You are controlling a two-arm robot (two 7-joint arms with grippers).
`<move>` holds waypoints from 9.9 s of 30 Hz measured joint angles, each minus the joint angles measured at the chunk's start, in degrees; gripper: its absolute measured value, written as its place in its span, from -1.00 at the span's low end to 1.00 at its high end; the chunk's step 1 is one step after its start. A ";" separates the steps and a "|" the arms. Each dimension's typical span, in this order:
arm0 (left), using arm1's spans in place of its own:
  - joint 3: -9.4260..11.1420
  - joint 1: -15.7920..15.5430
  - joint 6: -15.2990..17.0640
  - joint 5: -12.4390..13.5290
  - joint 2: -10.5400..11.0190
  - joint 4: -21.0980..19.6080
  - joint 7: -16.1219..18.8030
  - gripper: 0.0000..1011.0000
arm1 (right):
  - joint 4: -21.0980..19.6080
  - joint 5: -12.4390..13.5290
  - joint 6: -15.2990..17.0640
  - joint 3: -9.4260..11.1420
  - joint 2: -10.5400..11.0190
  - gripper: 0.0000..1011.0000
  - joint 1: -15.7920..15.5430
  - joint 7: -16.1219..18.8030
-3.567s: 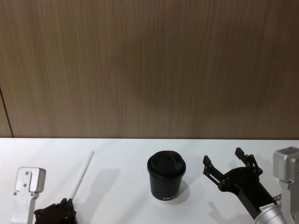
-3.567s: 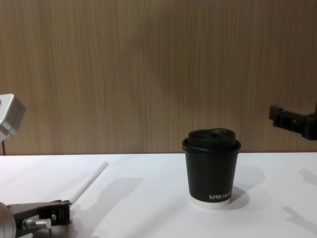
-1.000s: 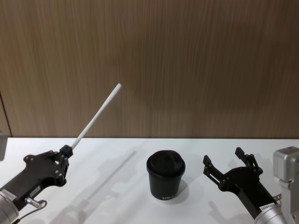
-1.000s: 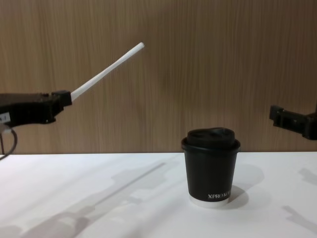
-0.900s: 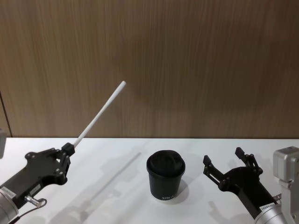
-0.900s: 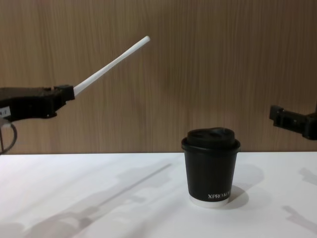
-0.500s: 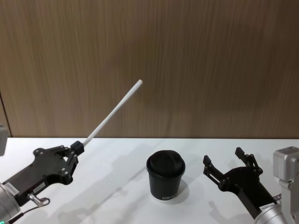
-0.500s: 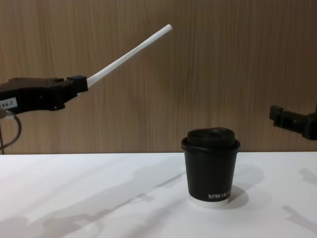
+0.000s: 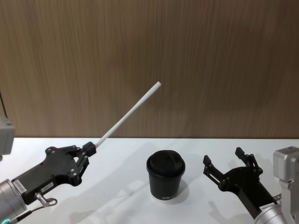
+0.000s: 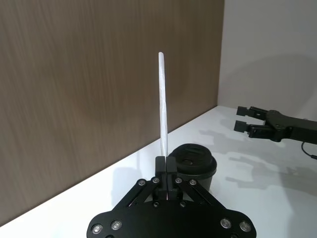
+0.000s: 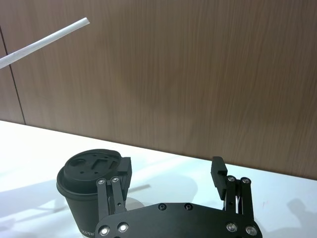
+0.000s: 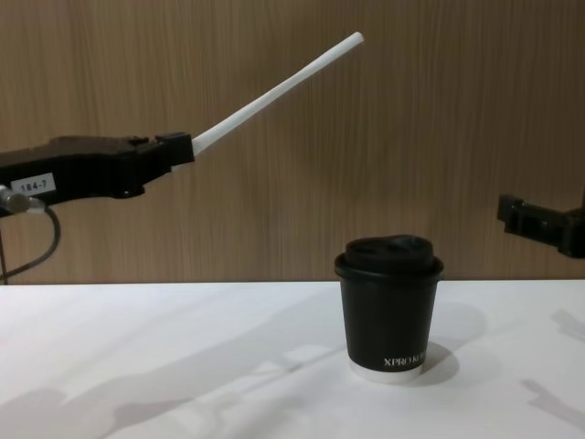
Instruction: Pick up the straw with one hand, pass it to the other hand, and insert it into the cup.
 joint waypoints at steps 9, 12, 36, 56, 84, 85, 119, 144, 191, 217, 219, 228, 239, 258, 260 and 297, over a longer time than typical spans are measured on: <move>1.83 -1.85 -0.37 -0.97 0.10 1.21 -2.38 -0.99 | 0.00 0.00 0.00 0.00 0.00 0.98 0.00 0.00; 2.39 -2.36 -0.51 -1.22 0.06 1.55 -3.04 -0.99 | 0.00 0.00 0.00 0.00 0.00 0.98 0.00 0.00; 4.65 -4.30 -0.94 -2.27 -0.27 2.86 -5.07 -0.99 | -0.95 0.89 1.33 0.32 -0.40 0.98 0.11 0.32; 4.96 -4.58 -1.01 -2.43 -0.34 3.04 -5.34 -0.99 | -9.08 14.03 18.36 3.27 -4.06 0.98 2.53 1.13; 5.02 -4.64 -1.00 -2.43 -0.34 3.05 -5.39 -0.99 | -14.76 43.61 53.75 13.44 -18.11 0.98 9.03 -10.88; 5.02 -4.64 -1.00 -2.43 -0.34 3.05 -5.39 -0.99 | -14.76 44.69 54.79 13.79 -18.78 0.98 9.35 -11.49; 5.02 -4.63 -1.00 -2.43 -0.34 3.05 -5.39 -0.99 | -11.16 42.46 51.04 6.56 -0.16 0.98 14.89 14.85; 5.02 -4.63 -1.00 -2.43 -0.34 3.04 -5.39 -0.99 | -10.34 42.62 50.48 5.01 0.93 0.98 18.65 14.19; 5.02 -4.63 -1.00 -2.43 -0.34 3.04 -5.39 -0.99 | -2.40 39.73 51.19 0.86 -6.81 0.98 24.11 -3.31; 5.02 -4.63 -1.00 -2.43 -0.34 3.05 -5.39 -0.99 | 3.46 39.93 49.16 -0.32 -10.27 0.98 26.80 -7.57; 5.02 -4.63 -1.00 -2.43 -0.34 3.05 -5.39 -0.99 | 3.62 39.97 49.09 -0.33 -10.39 0.94 26.89 -7.72; 5.02 -4.64 -1.00 -2.43 -0.34 3.05 -5.39 -0.99 | 4.28 40.12 48.86 -0.40 -10.92 0.52 27.26 -8.38; 5.02 -4.63 -1.00 -2.43 -0.34 3.05 -5.39 -0.99 | 4.64 40.20 48.73 -0.46 -11.17 -0.18 27.46 -8.78; 5.02 -4.63 -1.00 -2.43 -0.34 3.05 -5.39 -0.99 | 4.81 40.22 48.65 -0.46 -11.31 -0.82 27.57 -8.96; 5.02 -4.63 -1.00 -2.43 -0.34 3.05 -5.39 -0.99 | 4.83 40.22 48.65 -0.46 -11.33 -0.85 27.58 -8.97; 5.02 -4.64 -1.00 -2.43 -0.33 3.05 -5.39 -0.18 | 4.25 40.09 46.92 -1.58 -11.10 -1.00 27.22 -8.85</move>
